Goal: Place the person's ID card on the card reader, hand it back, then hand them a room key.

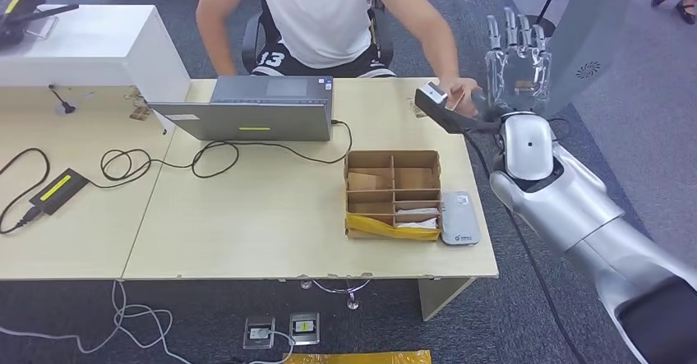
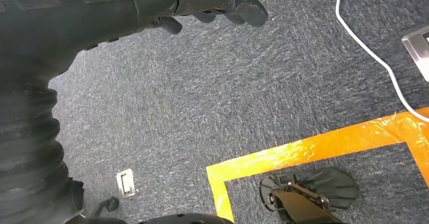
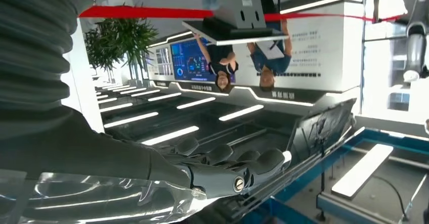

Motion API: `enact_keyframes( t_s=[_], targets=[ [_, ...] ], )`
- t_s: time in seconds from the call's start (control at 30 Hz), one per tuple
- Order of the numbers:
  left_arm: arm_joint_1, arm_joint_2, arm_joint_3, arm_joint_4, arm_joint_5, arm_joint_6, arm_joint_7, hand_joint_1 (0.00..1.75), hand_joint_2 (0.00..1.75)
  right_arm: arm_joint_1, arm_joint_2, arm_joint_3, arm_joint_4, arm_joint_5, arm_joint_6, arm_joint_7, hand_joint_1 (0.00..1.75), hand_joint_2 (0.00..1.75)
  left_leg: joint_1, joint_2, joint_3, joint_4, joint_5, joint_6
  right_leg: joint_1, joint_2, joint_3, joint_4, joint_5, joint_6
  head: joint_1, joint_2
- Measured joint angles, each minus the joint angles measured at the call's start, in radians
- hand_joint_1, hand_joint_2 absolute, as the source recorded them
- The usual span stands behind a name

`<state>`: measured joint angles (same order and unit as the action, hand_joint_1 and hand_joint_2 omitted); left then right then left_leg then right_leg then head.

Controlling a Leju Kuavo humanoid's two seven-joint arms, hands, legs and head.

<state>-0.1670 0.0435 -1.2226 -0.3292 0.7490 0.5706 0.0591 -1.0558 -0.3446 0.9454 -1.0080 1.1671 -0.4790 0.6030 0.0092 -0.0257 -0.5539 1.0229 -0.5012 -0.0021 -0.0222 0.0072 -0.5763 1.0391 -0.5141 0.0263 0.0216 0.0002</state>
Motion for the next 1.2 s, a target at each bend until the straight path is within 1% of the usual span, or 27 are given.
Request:
enact_keyframes(
  t_s=[0.13,0.23,0.27,0.33,0.4,0.47,0.57,0.63,0.7,0.83,0.9,0.97,1.0,1.03,1.07,1.13,1.17,1.2],
  targets=[
    [0.007,0.002,0.000,0.000,0.005,0.004,0.000,0.00,1.75,0.021,-0.056,-0.028,-0.098,0.026,-0.005,0.013,0.00,1.75,0.000,0.001,0.001,0.000,0.000,0.000,0.000,0.000,0.000,0.000,0.000,0.000,0.000,0.000],
    [0.011,0.002,0.003,0.000,0.016,0.014,-0.005,0.00,1.75,0.051,-0.097,-0.058,-0.162,0.071,-0.041,0.046,0.00,1.75,0.000,0.001,0.002,0.000,0.000,0.000,0.000,0.000,0.000,0.000,0.000,0.000,0.000,0.000],
    [0.014,0.002,0.005,0.000,0.021,0.019,-0.009,0.00,1.75,0.068,-0.115,-0.074,-0.189,0.087,-0.057,0.060,0.00,1.75,0.000,0.000,0.002,0.000,0.000,0.000,0.000,0.000,0.001,-0.001,0.000,0.000,0.000,0.000],
    [0.024,0.002,0.011,0.000,0.036,0.029,-0.021,0.00,1.75,0.119,-0.170,-0.126,-0.258,0.123,-0.088,0.085,0.00,1.75,0.000,-0.001,0.003,0.000,0.000,0.000,0.000,-0.001,0.002,-0.001,0.000,0.000,0.000,0.000],
    [0.035,0.002,0.016,0.000,0.054,0.040,-0.036,0.00,1.75,0.200,-0.233,-0.201,-0.334,0.169,-0.123,0.095,0.00,1.75,0.000,-0.001,0.003,0.000,-0.001,0.001,0.001,-0.001,0.003,-0.002,0.000,0.000,0.000,0.000],
    [0.045,0.002,0.021,0.000,0.074,0.050,-0.049,0.00,1.75,0.309,-0.280,-0.292,-0.405,0.213,-0.163,0.098,0.00,1.75,0.001,-0.001,0.003,0.000,-0.002,0.001,0.001,-0.002,0.004,-0.003,0.000,0.000,0.000,0.000],
    [0.058,0.000,0.033,0.000,0.115,0.070,-0.065,0.00,1.75,0.518,-0.321,-0.487,-0.522,0.248,-0.208,0.083,0.00,1.75,0.001,-0.001,0.002,0.000,-0.003,0.002,0.001,-0.003,0.004,-0.005,0.000,0.000,-0.001,0.000],
    [0.066,0.000,0.041,0.000,0.138,0.080,-0.072,0.00,1.75,0.631,-0.326,-0.621,-0.595,0.250,-0.216,0.051,0.00,1.75,0.001,-0.001,0.001,0.000,-0.004,0.002,0.001,-0.003,0.004,-0.005,0.000,0.000,-0.002,0.000],
    [0.069,-0.001,0.047,0.000,0.152,0.087,-0.075,0.00,1.75,0.713,-0.323,-0.733,-0.648,0.248,-0.217,0.016,0.00,1.75,0.001,0.000,0.001,0.000,-0.004,0.001,0.001,-0.003,0.004,-0.005,0.000,0.000,-0.002,0.000],
    [0.070,-0.004,0.059,0.000,0.176,0.096,-0.078,0.00,1.75,0.812,-0.292,-0.922,-0.728,0.248,-0.218,-0.054,0.00,1.75,0.001,0.000,0.002,-0.001,-0.004,0.001,0.001,-0.003,0.004,-0.005,0.000,0.000,-0.002,0.000],
    [0.070,-0.005,0.063,0.000,0.190,0.102,-0.080,0.00,1.75,0.847,-0.270,-0.988,-0.746,0.236,-0.218,-0.098,0.00,1.75,0.001,0.000,0.003,-0.001,-0.003,0.001,0.001,-0.002,0.005,-0.005,0.000,0.000,-0.002,0.000],
    [0.070,-0.007,0.066,0.000,0.205,0.109,-0.082,0.00,1.75,0.887,-0.241,-1.062,-0.760,0.202,-0.218,-0.175,0.00,1.75,0.001,-0.001,0.003,-0.001,-0.003,0.001,0.002,-0.003,0.005,-0.005,0.000,0.000,-0.002,0.000],
    [0.070,-0.008,0.067,0.000,0.213,0.112,-0.083,0.00,1.75,0.901,-0.221,-1.105,-0.767,0.176,-0.218,-0.235,0.00,1.75,0.001,-0.001,0.002,-0.001,-0.003,0.001,0.002,-0.003,0.004,-0.005,0.000,0.000,-0.002,0.000],
    [0.071,-0.009,0.067,0.000,0.220,0.115,-0.085,0.00,1.75,0.907,-0.192,-1.154,-0.771,0.142,-0.218,-0.328,0.00,1.75,0.001,0.000,0.002,-0.001,-0.003,0.001,0.001,-0.002,0.004,-0.005,0.000,0.000,-0.002,0.000],
    [0.071,-0.009,0.067,0.000,0.227,0.116,-0.088,0.00,1.75,0.902,-0.157,-1.208,-0.771,0.106,-0.218,-0.450,0.00,1.75,0.001,0.001,0.002,-0.001,-0.003,0.001,0.001,-0.001,0.003,-0.004,0.000,0.000,-0.002,0.000],
    [0.070,-0.010,0.067,0.000,0.239,0.117,-0.093,0.00,1.75,0.864,-0.070,-1.330,-0.759,0.044,-0.218,-0.739,0.00,1.75,0.001,0.004,0.003,-0.001,-0.003,0.001,0.001,0.003,0.002,-0.004,0.000,0.000,-0.003,0.000],
    [0.069,-0.010,0.067,0.000,0.244,0.118,-0.096,0.00,1.75,0.840,-0.025,-1.398,-0.747,0.024,-0.218,-0.864,0.00,1.75,0.001,0.005,0.003,-0.001,-0.003,0.001,0.001,0.004,0.002,-0.004,0.000,0.000,-0.003,0.000],
    [0.068,-0.010,0.067,0.000,0.249,0.119,-0.100,0.00,1.75,0.817,0.015,-1.466,-0.732,0.010,-0.219,-0.969,0.00,1.75,0.001,0.005,0.003,-0.001,-0.003,0.001,0.001,0.004,0.002,-0.005,0.000,0.000,-0.002,0.000]
  ],
)
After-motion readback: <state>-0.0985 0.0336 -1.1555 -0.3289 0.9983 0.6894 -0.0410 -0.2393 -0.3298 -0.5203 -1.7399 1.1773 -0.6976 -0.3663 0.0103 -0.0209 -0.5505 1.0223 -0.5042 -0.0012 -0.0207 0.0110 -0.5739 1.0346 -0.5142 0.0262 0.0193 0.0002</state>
